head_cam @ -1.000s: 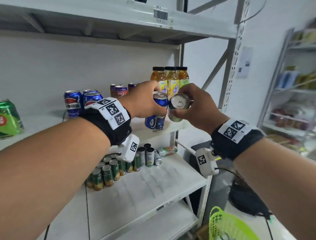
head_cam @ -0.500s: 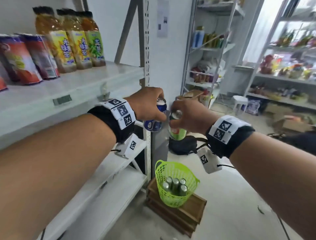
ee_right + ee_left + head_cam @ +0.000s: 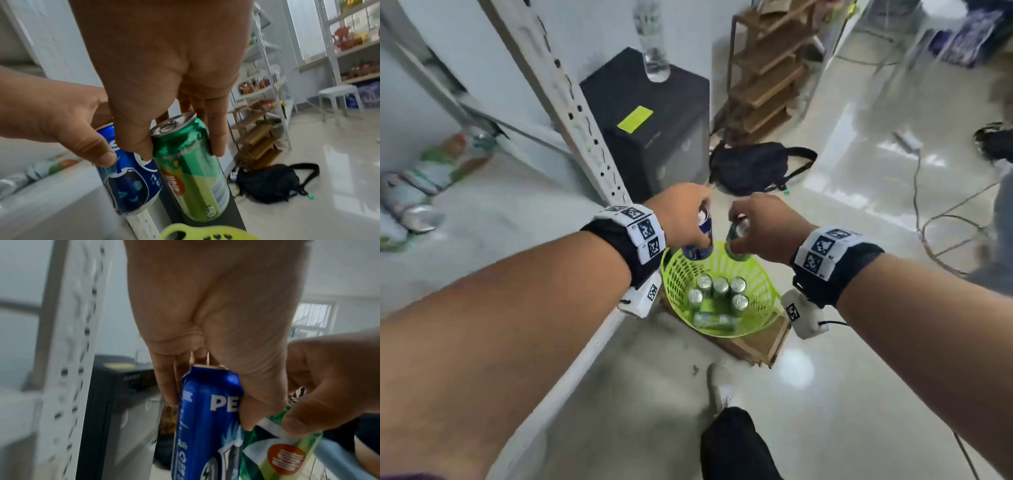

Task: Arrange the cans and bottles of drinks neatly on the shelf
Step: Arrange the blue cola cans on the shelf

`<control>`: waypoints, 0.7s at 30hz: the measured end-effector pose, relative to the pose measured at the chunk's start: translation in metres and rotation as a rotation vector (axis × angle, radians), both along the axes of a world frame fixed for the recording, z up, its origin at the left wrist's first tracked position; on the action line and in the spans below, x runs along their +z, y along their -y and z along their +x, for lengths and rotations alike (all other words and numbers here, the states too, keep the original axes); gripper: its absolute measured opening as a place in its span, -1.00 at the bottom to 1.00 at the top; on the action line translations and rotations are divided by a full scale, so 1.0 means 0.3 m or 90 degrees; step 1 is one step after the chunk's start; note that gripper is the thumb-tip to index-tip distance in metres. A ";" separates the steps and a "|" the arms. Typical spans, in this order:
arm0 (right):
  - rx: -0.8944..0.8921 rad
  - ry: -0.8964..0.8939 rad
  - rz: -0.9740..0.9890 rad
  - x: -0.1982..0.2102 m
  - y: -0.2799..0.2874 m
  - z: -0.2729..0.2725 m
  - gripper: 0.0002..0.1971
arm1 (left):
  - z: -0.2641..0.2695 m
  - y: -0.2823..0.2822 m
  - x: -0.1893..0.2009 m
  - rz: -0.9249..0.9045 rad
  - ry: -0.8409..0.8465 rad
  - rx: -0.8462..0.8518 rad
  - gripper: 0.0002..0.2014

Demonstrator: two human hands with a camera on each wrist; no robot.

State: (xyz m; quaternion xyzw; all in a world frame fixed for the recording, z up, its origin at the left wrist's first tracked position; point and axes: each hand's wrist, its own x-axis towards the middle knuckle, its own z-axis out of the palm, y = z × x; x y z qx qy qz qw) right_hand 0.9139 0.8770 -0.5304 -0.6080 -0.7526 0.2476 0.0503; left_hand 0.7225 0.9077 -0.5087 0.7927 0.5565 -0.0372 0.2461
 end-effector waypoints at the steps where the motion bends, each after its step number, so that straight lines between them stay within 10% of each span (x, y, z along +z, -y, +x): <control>1: -0.007 0.004 -0.040 -0.096 -0.045 0.014 -0.52 | 0.013 -0.037 -0.097 -0.028 -0.006 0.009 -0.47; 11: -0.012 -0.019 -0.290 -0.818 -0.060 -0.008 -0.48 | 0.032 -0.038 -0.854 -0.253 -0.035 0.039 -0.42; 21: -0.017 0.010 -0.373 -1.150 0.083 -0.054 -0.51 | 0.029 0.149 -1.200 -0.312 -0.032 0.052 -0.41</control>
